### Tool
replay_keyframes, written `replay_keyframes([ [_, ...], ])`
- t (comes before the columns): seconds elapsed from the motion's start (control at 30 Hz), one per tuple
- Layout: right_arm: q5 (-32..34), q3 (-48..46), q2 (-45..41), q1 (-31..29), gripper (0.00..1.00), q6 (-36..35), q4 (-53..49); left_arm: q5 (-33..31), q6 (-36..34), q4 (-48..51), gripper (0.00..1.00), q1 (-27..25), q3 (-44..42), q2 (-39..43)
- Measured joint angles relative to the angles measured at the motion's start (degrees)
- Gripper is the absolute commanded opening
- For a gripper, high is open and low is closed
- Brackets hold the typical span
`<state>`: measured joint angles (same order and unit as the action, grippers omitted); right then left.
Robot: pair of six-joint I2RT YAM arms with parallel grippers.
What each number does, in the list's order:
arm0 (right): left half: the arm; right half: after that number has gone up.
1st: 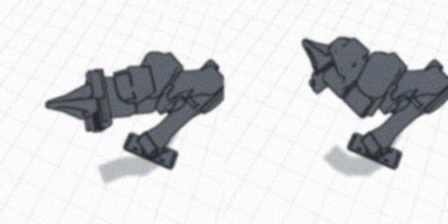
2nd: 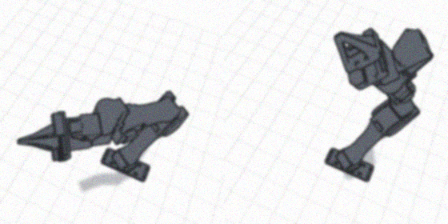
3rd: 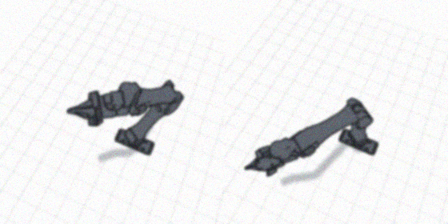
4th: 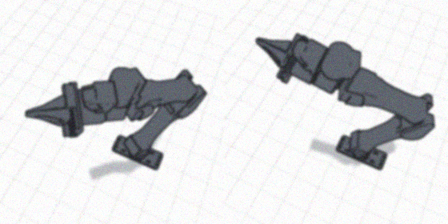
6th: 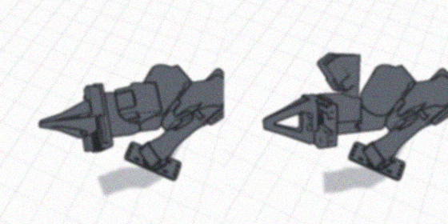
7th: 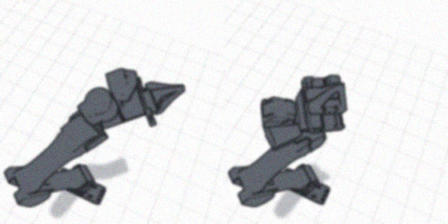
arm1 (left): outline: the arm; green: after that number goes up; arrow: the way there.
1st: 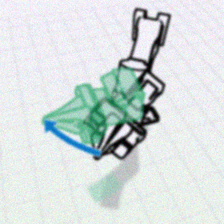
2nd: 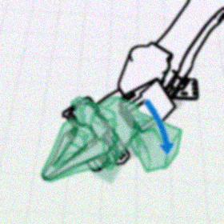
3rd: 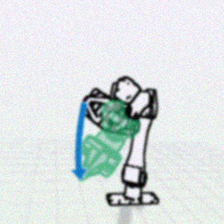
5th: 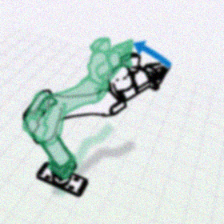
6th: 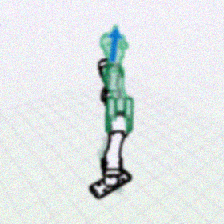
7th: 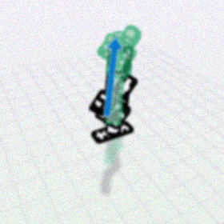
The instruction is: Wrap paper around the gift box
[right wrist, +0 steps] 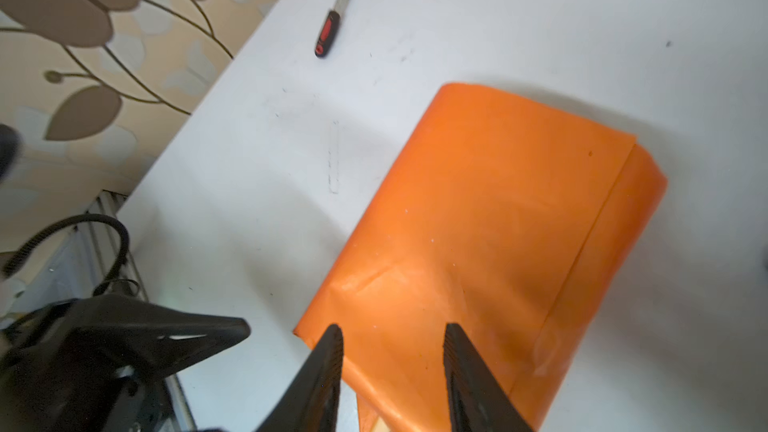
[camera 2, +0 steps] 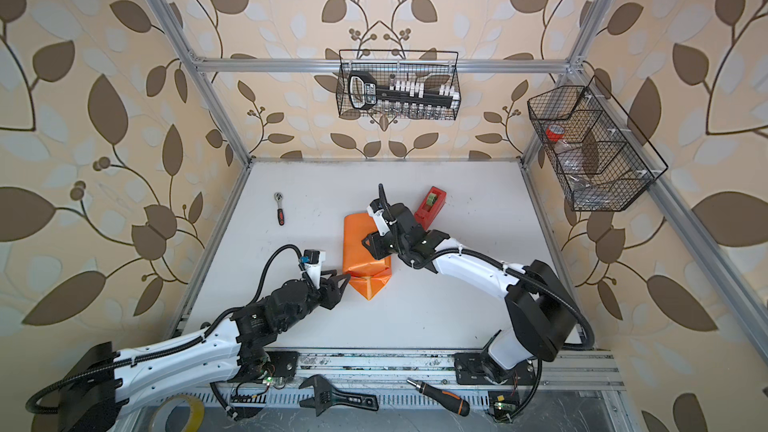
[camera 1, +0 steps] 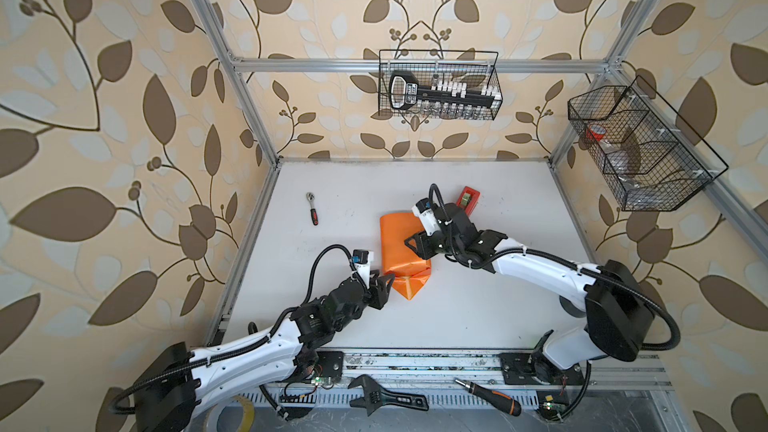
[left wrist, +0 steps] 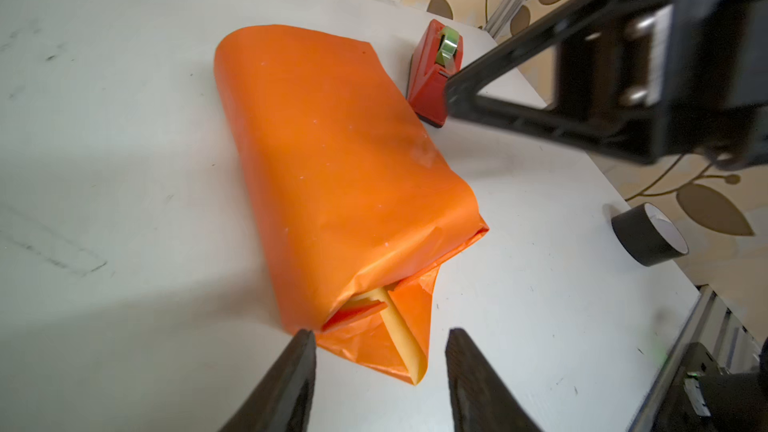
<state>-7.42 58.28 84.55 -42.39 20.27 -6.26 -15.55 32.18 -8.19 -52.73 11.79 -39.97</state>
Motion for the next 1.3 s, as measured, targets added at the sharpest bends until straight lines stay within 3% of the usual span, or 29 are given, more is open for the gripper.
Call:
replay_keyframes([
  [0.17,4.3,-5.1,-10.3,-3.5,0.42,1.0,-0.7,1.6,4.6,11.3,0.63,2.2,0.2,4.6],
  [0.33,9.3,-14.9,-13.1,-10.8,0.39,4.8,-1.5,6.5,6.4,17.3,0.63,7.6,1.3,3.5],
  [0.5,13.7,-18.8,-7.5,-15.6,0.39,8.8,-1.3,10.5,6.8,19.6,0.65,12.8,3.6,0.2],
  [0.87,21.6,-14.7,8.3,-20.5,0.38,11.7,3.1,12.2,4.5,20.4,0.65,13.0,7.7,-6.8],
  [1.3,27.1,-12.4,12.7,-21.9,0.25,12.8,2.7,12.2,2.6,20.8,0.64,13.0,7.7,-6.1],
])
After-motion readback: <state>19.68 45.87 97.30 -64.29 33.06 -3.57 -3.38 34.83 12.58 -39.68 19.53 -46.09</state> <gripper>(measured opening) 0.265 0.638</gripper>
